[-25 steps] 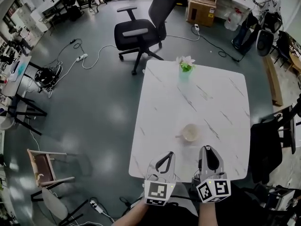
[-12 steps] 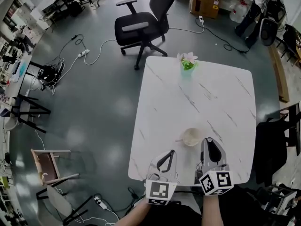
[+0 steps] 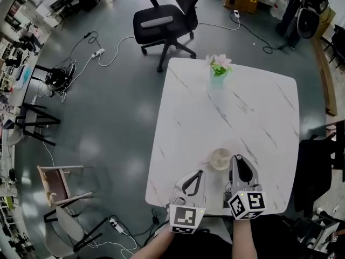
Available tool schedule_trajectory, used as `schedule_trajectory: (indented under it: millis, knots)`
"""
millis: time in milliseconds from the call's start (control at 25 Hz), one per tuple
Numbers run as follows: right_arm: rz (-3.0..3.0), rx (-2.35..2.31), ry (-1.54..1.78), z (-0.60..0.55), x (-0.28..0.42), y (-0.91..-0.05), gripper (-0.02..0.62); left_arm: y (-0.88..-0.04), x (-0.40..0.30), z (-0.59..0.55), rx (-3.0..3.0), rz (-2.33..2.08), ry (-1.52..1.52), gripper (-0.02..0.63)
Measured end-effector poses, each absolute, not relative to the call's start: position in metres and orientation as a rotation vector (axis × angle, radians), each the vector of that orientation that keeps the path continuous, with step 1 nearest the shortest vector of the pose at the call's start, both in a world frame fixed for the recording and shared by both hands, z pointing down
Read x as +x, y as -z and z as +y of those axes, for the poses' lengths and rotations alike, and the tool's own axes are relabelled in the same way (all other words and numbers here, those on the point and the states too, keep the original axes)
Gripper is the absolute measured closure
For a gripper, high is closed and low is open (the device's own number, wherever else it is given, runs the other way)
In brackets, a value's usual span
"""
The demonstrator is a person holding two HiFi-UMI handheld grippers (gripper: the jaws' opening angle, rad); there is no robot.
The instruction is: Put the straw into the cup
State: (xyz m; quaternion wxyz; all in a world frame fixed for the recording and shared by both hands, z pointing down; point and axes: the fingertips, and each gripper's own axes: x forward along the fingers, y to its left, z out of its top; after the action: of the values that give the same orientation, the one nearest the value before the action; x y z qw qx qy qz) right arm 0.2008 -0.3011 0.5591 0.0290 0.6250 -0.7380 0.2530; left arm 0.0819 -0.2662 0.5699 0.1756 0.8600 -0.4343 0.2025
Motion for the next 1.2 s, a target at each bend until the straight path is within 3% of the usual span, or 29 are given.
schedule_trajectory:
  millis: [760,920,1200]
  knots:
    - [-2.238,1.908,-0.856,-0.309,0.199,-0.593,0.543,-0.591,0.085,-0.26,2.4,-1.191,-0.634,0.604]
    - [-2.242,1.915,-0.861,-0.307,0.197,-0.59,0.491,-0.587,0.086,-0.259,2.412,-1.187,-0.629,0.604]
    - [-2.232,1.966,-0.821,-0.298,0.205,-0.571,0.488,-0.57,0.084,-0.258,2.442,-1.194,-0.603,0.604]
